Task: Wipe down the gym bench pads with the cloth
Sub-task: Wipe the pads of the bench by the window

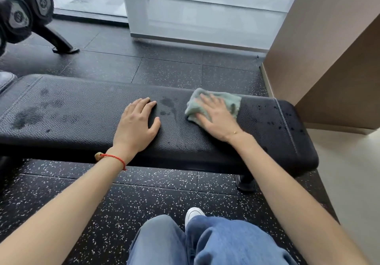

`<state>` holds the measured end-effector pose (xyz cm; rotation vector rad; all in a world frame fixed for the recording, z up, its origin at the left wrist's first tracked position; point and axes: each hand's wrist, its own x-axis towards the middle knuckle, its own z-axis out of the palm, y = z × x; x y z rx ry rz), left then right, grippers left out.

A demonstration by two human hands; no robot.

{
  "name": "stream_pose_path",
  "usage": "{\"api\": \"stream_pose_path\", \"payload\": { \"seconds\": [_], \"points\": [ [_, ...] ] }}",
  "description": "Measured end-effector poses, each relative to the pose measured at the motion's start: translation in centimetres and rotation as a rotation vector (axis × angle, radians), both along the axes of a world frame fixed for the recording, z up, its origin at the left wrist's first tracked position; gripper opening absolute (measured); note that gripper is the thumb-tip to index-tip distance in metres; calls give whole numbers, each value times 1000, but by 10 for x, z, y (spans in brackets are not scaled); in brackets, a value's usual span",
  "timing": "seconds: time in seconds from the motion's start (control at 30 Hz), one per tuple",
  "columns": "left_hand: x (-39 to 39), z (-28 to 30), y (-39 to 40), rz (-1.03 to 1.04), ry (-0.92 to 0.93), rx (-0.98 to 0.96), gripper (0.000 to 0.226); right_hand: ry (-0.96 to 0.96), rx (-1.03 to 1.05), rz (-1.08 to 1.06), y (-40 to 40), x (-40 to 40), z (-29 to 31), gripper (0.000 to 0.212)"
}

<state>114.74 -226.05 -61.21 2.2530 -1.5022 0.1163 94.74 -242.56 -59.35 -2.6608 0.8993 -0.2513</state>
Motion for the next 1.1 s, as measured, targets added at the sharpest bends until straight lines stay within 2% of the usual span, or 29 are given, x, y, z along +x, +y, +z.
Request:
{"api": "stream_pose_path", "payload": {
  "seconds": [0.13, 0.23, 0.33, 0.4, 0.5, 0.63, 0.73, 0.83, 0.97, 1.1],
  "points": [
    [-1, -1, 0, -5, -6, 12, 63, -98, -16, 213, 64, -64, -1, 56],
    [0, -1, 1, -6, -9, 15, 65, -88, -23, 107, 41, -88, 0, 59],
    [0, -1, 0, -3, -8, 9, 64, -12, -54, -86, -13, -52, 5, 65],
    [-1, -1, -1, -4, 0, 4, 63, 52, -81, -136, -27, -13, 6, 64],
    [0, 1, 0, -1, 2, 2, 61, 23, -19, 6, 6, 19, 4, 59],
    [0, -1, 1, -11, 8, 8, 61, -66, -56, 253, 67, -49, 1, 56],
    [0, -1, 2, -5, 15, 7, 60, -72, -47, 137, 53, -90, 1, 59],
    [0, 1, 0, -8, 20, 3, 59, -26, -53, -10, 27, -51, 2, 65],
    [2, 1, 1, -14, 35, -4, 60, -5, -98, 113, 60, 14, -2, 63],
    [4, 0, 2, -24, 41, -17, 60, -62, -121, 201, 82, -43, -2, 61]
  ]
}}
